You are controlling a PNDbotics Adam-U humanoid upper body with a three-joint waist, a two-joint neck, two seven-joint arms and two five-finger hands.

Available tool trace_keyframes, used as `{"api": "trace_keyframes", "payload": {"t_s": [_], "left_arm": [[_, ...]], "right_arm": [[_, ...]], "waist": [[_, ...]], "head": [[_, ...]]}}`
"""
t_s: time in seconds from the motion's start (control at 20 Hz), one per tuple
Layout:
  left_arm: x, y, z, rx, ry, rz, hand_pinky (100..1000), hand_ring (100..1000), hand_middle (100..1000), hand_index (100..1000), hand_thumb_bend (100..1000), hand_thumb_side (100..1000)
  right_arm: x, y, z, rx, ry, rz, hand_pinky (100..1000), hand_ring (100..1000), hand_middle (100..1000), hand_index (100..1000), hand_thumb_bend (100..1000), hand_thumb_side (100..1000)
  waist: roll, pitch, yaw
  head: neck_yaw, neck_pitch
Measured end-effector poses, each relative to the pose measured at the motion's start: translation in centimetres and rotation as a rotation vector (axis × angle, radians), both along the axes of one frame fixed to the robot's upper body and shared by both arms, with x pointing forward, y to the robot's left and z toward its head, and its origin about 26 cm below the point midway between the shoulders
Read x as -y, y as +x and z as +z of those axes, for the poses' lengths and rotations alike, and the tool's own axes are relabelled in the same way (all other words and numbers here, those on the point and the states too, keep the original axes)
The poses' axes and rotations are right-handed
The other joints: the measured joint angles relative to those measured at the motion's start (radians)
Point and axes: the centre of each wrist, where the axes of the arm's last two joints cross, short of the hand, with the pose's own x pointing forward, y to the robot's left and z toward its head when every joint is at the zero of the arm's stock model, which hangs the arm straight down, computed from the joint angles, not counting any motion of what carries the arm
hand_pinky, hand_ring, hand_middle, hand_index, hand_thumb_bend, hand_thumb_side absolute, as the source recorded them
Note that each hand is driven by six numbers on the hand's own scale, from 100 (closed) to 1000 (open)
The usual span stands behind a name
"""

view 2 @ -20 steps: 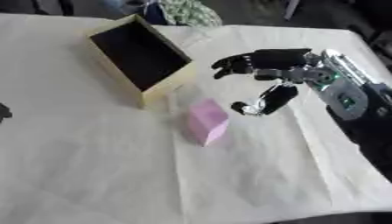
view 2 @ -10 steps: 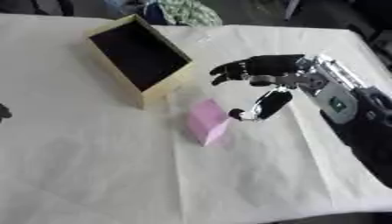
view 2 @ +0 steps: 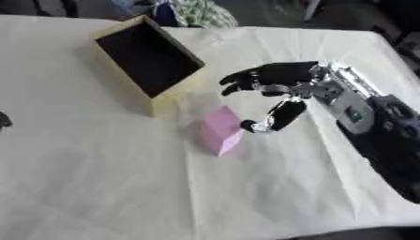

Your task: Pick up objects on the table and place them in the box.

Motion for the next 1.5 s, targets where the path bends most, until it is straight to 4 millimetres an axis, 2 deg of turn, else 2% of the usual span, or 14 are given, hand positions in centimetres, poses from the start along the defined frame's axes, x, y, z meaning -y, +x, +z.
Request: {"api": "trace_keyframes", "payload": {"t_s": [0.6,1.5], "left_arm": [[0.0,0.0,0.0,0.000,0.000,0.000,653,542,455,556,338,617],[0.0,0.0,0.0,0.000,0.000,0.000,653,542,454,556,339,617]], "right_arm": [[-2.7,-1.3,1.0,0.012,-0.004,0.084,920,990,1000,1000,211,650],[-2.9,-1.2,-0.8,-0.031,-0.026,0.059,919,991,1000,1000,215,666]], "waist": [[-0.001,-0.006,-0.007],[-0.001,-0.006,-0.008]], "head": [[0.002,0.001],[0.002,0.003]]}}
